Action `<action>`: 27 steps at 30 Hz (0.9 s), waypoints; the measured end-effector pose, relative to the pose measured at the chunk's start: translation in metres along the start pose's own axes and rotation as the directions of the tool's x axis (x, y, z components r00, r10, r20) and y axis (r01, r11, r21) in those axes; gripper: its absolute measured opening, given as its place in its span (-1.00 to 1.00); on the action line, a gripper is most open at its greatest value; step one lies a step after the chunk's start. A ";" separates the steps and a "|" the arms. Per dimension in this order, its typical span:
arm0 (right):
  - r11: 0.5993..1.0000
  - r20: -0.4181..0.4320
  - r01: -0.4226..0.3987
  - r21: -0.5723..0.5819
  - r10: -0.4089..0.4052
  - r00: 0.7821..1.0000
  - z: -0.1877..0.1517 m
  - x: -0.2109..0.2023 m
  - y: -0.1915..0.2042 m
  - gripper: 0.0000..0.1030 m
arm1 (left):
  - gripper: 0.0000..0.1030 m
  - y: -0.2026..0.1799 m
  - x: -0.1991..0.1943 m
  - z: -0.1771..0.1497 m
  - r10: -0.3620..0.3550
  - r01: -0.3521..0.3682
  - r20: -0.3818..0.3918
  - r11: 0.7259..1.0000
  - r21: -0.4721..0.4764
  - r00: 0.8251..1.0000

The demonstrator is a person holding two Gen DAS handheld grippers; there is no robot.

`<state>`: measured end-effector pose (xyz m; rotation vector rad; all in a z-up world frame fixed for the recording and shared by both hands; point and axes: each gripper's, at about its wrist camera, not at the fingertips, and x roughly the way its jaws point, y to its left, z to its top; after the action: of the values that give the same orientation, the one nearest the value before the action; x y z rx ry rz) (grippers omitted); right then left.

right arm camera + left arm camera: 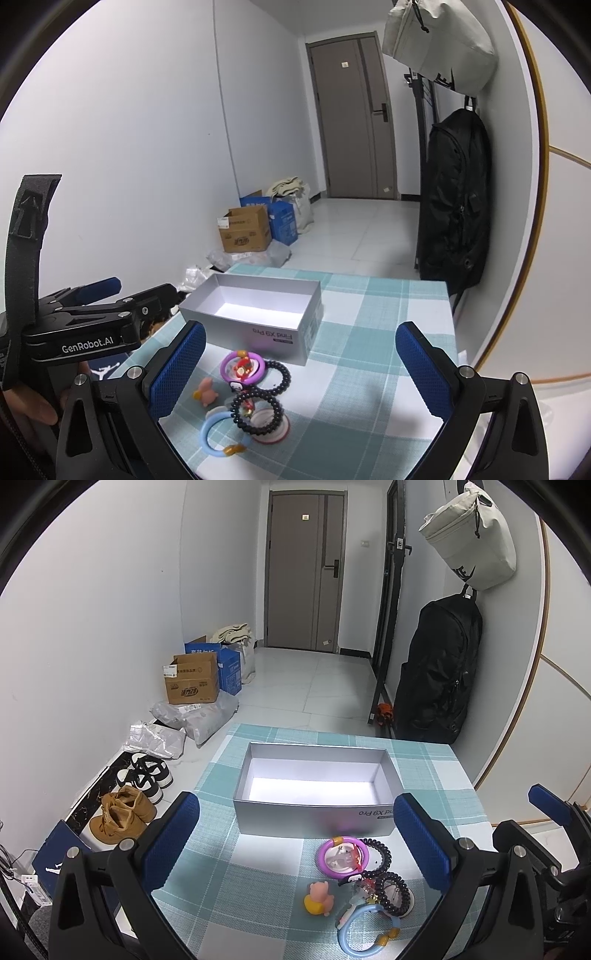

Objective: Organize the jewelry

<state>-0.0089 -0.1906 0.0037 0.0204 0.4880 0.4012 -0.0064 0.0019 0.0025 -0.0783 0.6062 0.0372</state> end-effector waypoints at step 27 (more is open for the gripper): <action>1.000 -0.004 -0.018 -0.008 0.018 1.000 -0.001 0.000 0.005 1.00 | 0.98 -0.002 0.003 0.000 0.001 -0.001 -0.007 1.000 0.003 1.000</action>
<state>-0.0114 -0.1864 0.0034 0.0166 0.4899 0.4213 -0.0041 -0.0002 0.0013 -0.0752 0.6132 0.0368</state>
